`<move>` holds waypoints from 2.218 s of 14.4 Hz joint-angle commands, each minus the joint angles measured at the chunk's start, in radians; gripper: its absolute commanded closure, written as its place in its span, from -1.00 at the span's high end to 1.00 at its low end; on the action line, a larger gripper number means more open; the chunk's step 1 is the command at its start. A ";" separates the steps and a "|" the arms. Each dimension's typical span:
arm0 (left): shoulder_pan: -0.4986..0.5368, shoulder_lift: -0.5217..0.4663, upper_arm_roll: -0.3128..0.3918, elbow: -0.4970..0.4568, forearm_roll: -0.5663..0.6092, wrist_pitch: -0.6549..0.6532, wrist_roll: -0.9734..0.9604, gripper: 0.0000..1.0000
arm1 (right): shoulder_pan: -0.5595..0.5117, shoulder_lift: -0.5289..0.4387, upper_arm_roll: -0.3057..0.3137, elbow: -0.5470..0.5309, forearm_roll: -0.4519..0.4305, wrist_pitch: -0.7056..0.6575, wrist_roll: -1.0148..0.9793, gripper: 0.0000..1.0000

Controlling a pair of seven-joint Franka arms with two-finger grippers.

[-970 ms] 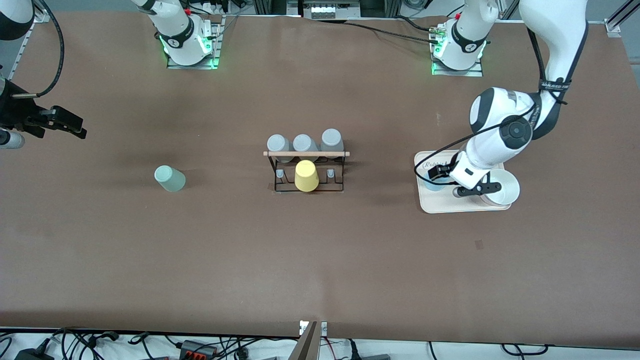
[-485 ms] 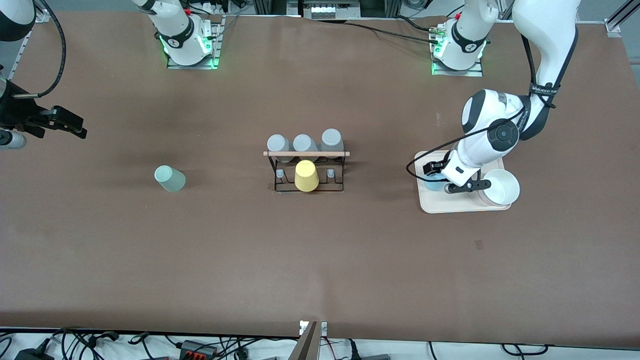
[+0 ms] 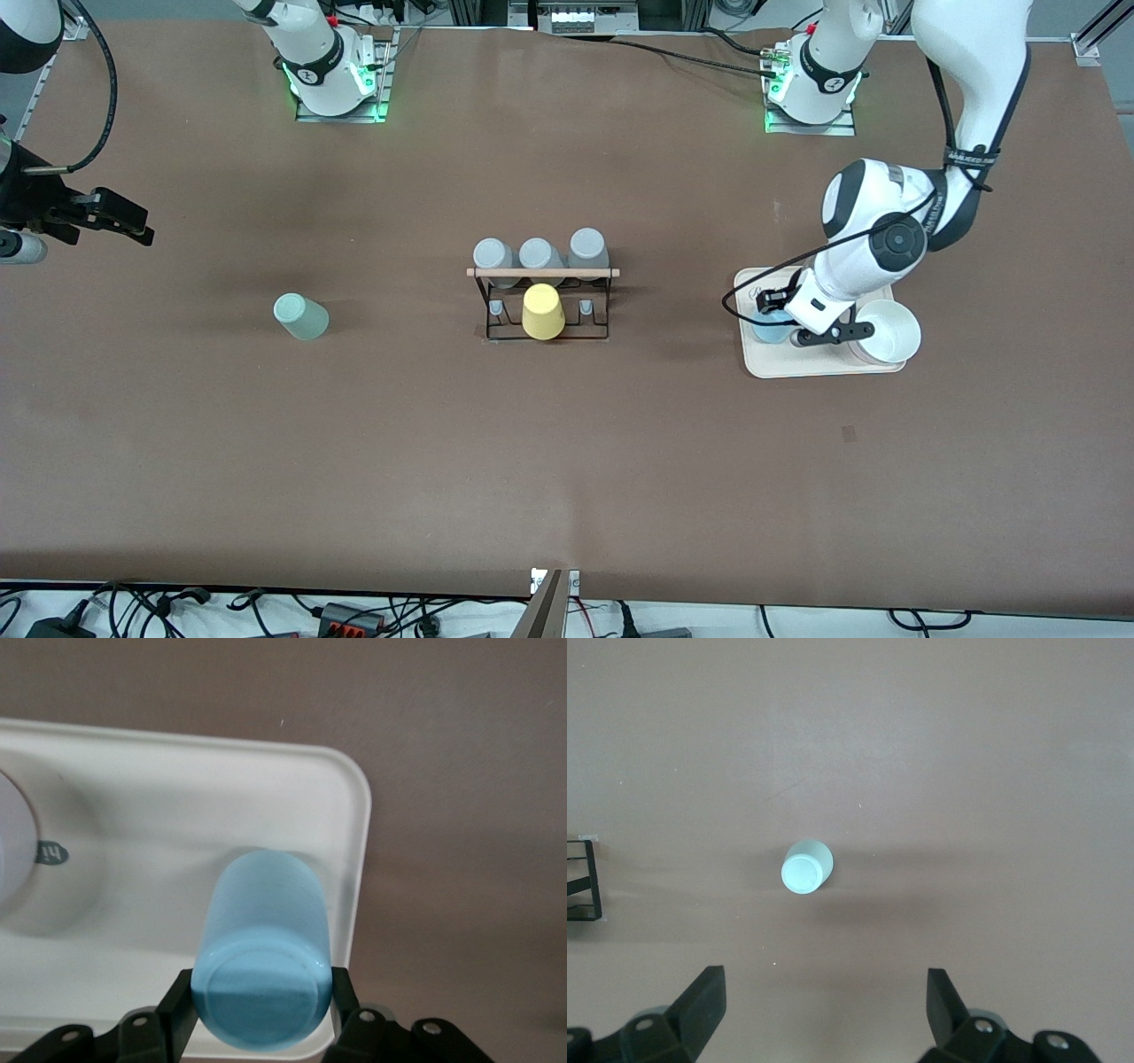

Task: Hang scattered cups on rack with three cups
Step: 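Close the left gripper on the light blue cup and lift it, then carry the light blue cup with the left gripper to the rack, then lower the blue cup onto the rack while the right gripper nears the teal cup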

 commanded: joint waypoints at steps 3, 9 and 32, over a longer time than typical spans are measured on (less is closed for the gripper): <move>-0.063 0.000 -0.003 0.361 -0.012 -0.327 -0.226 -0.24 | -0.004 -0.014 0.006 -0.016 -0.013 -0.002 -0.011 1.00; -0.279 0.115 -0.002 0.655 -0.012 -0.445 -0.599 -0.24 | -0.004 0.016 0.008 -0.016 -0.012 -0.002 -0.002 1.00; -0.519 0.442 0.000 0.839 0.004 -0.341 -0.883 -0.22 | 0.050 0.150 0.008 -0.086 0.002 0.084 0.003 1.00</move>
